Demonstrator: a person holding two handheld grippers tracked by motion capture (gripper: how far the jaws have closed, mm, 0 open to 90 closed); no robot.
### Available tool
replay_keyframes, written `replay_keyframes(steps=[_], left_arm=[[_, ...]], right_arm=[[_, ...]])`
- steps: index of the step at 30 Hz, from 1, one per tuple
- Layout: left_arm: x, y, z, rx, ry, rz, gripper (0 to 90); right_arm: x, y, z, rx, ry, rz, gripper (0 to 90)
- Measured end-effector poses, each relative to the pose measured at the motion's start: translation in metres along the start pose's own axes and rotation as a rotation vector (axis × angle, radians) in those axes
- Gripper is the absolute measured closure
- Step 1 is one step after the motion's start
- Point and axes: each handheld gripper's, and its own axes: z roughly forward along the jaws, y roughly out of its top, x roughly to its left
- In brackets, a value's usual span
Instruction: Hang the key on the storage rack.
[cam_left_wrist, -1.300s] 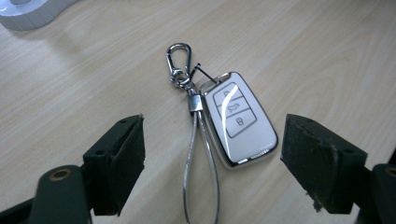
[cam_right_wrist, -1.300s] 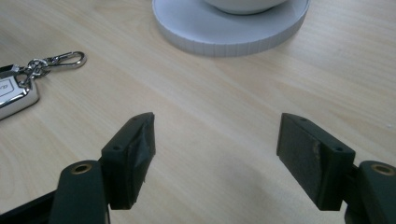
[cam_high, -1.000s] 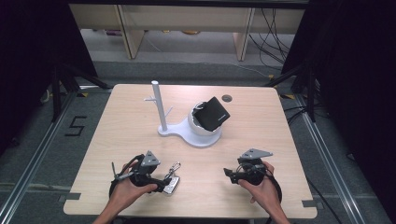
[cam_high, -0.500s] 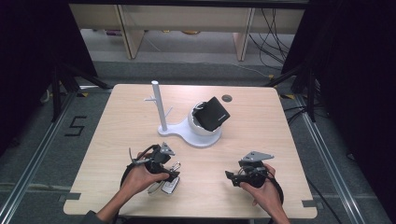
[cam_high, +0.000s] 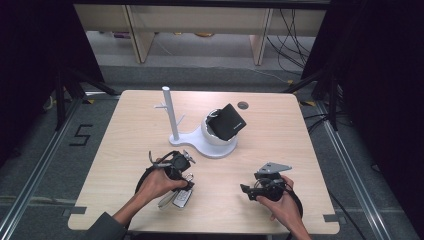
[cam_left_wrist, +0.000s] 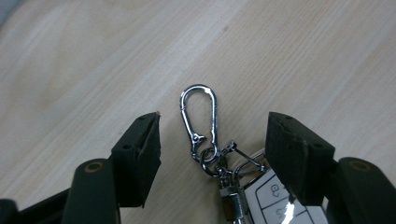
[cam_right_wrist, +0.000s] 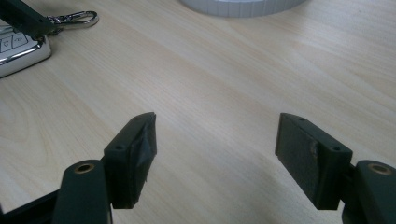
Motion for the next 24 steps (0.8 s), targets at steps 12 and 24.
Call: replay_keyframes(steps=[12, 24], left_arm=[[0.004, 0.006, 0.005, 0.079, -0.008, -0.01, 46.4], [-0.006, 0.006, 0.007, 0.226, -0.014, 0.103, 63.6]], right_arm=[[0.005, 0.005, 0.002, -0.01, 0.015, -0.033, 31.1], [0.007, 0.005, 0.003, 0.004, 0.022, -0.029, 31.2]])
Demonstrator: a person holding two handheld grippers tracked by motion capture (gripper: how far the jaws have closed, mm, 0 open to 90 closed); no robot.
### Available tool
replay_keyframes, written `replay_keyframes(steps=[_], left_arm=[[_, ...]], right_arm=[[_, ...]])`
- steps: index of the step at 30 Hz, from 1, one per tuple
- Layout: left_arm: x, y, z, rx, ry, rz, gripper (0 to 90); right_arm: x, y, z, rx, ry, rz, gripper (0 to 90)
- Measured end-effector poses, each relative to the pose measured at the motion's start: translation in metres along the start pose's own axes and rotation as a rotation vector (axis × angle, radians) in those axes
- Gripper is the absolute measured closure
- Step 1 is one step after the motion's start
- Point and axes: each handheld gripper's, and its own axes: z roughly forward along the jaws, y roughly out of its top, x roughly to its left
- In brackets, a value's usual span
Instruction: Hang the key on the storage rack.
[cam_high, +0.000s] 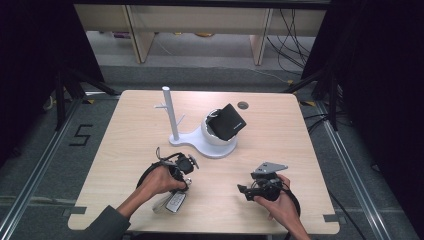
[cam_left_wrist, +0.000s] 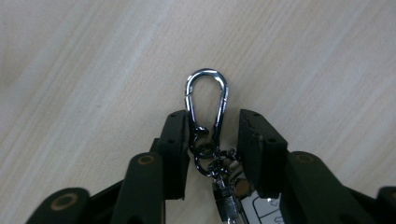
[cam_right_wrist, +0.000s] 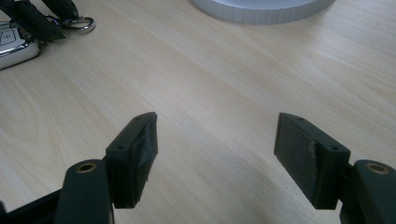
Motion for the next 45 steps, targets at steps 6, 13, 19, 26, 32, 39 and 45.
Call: replay_keyframes(steps=[6, 13, 19, 26, 32, 39, 45], left_arm=[[-0.003, 0.0, -0.001, 0.05, 0.002, 0.071, 72.5], [-0.005, 0.001, -0.001, 0.066, 0.016, 0.131, 73.5], [-0.007, 0.002, -0.001, 0.077, 0.023, 0.159, 72.9], [-0.01, 0.002, -0.001, 0.08, 0.038, 0.198, 74.1], [-0.004, 0.0, -0.01, 0.043, 0.007, 0.191, 83.9], [0.0, 0.0, -0.006, 0.058, 0.003, 0.164, 83.4], [0.002, 0.0, -0.006, 0.059, 0.011, 0.161, 83.4]], right_arm=[[0.0, 0.0, 0.0, -0.004, -0.002, -0.012, 31.2], [0.003, 0.001, 0.001, 0.004, 0.008, -0.018, 31.4], [0.002, 0.0, 0.003, -0.011, 0.007, -0.047, 31.4], [0.003, 0.001, 0.002, -0.009, 0.01, -0.038, 31.4], [0.003, 0.001, 0.002, -0.011, 0.012, -0.039, 31.4], [0.002, 0.0, 0.003, -0.014, 0.012, -0.046, 31.4], [0.003, 0.0, 0.004, -0.004, 0.02, -0.055, 31.4]])
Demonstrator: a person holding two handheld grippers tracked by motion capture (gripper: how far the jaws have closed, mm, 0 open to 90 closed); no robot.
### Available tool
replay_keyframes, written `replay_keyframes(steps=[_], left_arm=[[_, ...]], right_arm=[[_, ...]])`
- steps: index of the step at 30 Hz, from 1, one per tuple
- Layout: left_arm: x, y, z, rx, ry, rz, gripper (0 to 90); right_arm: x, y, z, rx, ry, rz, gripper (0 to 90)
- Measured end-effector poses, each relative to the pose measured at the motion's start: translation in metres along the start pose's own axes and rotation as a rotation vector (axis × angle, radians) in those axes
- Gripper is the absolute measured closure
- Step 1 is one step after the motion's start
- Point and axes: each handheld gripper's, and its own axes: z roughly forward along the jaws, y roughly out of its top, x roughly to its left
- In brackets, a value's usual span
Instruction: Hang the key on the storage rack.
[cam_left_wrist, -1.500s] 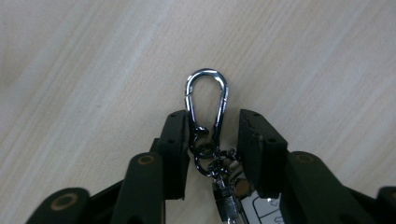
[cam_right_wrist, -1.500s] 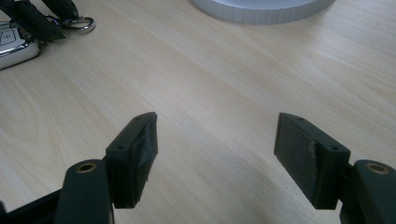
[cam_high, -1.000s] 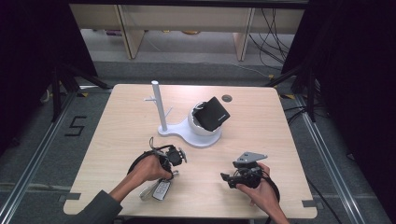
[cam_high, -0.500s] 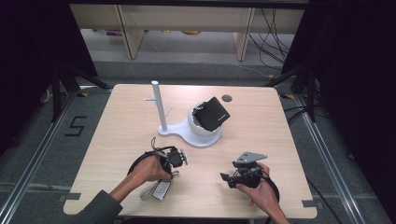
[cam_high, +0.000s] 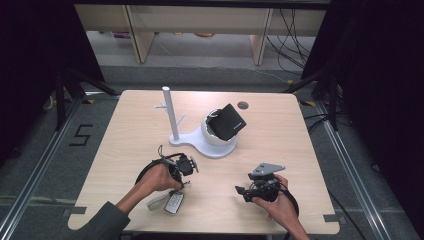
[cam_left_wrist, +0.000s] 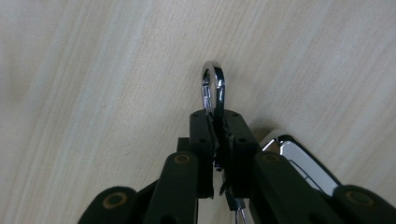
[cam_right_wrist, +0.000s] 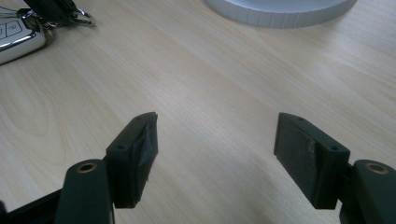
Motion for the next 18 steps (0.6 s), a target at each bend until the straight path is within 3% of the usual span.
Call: replay_keyframes(steps=[3, 5, 6, 10, 13, 15, 18], left_arm=[[-0.003, -0.001, -0.001, 0.003, 0.016, 0.018, 83.9], [-0.001, -0.004, -0.002, -0.015, 0.015, 0.01, 84.2], [0.0, -0.005, -0.003, -0.021, 0.008, 0.006, 84.3], [0.004, -0.01, -0.01, -0.04, -0.006, -0.01, 84.4], [0.01, -0.017, -0.024, -0.069, 0.01, -0.021, 84.4], [0.011, -0.018, -0.028, -0.063, 0.006, -0.025, 84.4], [0.016, -0.023, -0.046, -0.082, 0.042, -0.047, 84.4]], right_arm=[[0.002, -0.001, 0.001, -0.002, 0.001, 0.019, 31.4], [0.0, 0.0, 0.0, -0.009, -0.003, 0.001, 31.3], [0.001, 0.0, -0.001, 0.001, 0.002, 0.023, 31.3], [0.001, 0.0, -0.001, 0.007, 0.002, 0.03, 31.4], [0.001, 0.0, 0.0, 0.004, 0.002, 0.028, 31.4], [0.0, -0.001, 0.001, -0.006, -0.003, 0.014, 31.4], [0.0, -0.001, 0.0, 0.004, 0.0, 0.022, 31.3]])
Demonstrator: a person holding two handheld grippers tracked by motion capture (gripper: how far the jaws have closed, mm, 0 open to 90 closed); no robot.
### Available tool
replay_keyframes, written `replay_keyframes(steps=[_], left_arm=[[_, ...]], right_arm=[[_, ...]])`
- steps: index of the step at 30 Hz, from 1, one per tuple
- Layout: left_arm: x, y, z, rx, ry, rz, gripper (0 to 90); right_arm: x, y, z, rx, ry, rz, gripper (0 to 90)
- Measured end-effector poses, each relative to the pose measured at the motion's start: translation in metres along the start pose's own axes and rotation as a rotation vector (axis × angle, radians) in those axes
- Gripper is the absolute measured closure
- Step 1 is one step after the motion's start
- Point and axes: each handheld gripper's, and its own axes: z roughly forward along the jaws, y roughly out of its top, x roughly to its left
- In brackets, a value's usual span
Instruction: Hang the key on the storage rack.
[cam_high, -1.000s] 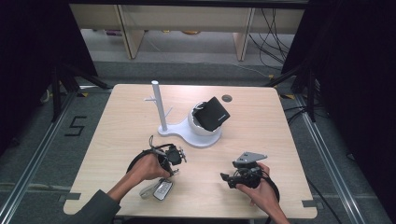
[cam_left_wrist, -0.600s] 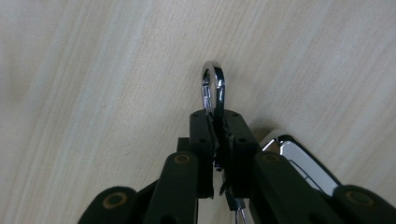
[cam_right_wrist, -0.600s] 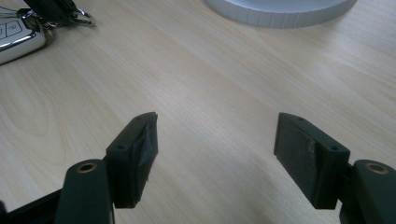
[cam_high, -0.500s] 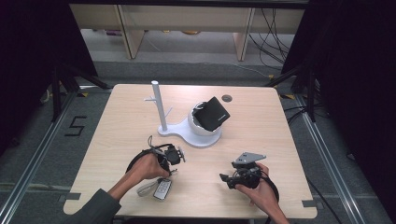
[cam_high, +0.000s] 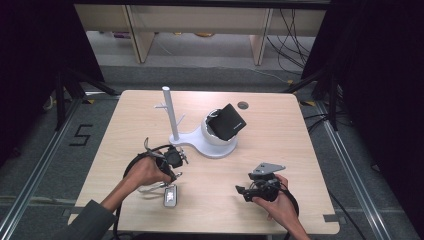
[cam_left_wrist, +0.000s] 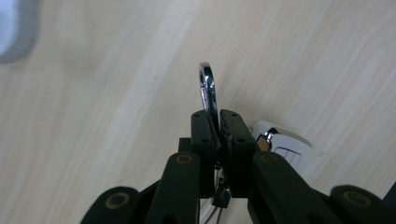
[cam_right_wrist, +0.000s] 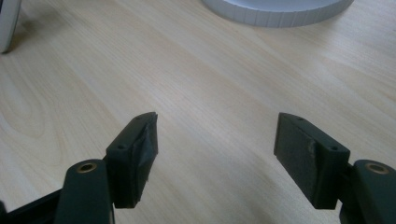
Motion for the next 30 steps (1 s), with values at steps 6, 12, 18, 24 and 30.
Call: replay_keyframes(steps=[6, 12, 18, 24, 30], left_arm=[[0.01, -0.005, -0.03, -0.017, 0.036, -0.022, 84.3], [0.028, -0.012, -0.065, -0.039, 0.088, -0.072, 84.4], [0.05, -0.018, -0.098, -0.042, 0.143, -0.138, 84.3], [0.065, -0.02, -0.114, -0.059, 0.139, -0.175, 84.3], [0.084, -0.019, -0.128, -0.082, 0.174, -0.253, 84.4]], right_arm=[[-0.001, 0.0, 0.001, -0.001, -0.002, -0.002, 31.4], [0.001, 0.0, 0.0, 0.012, 0.003, 0.035, 31.3], [-0.001, -0.002, 0.003, -0.015, -0.006, 0.023, 31.3], [-0.002, 0.0, 0.0, 0.011, 0.002, 0.007, 31.3], [0.0, -0.001, 0.0, 0.006, 0.005, 0.027, 31.3]])
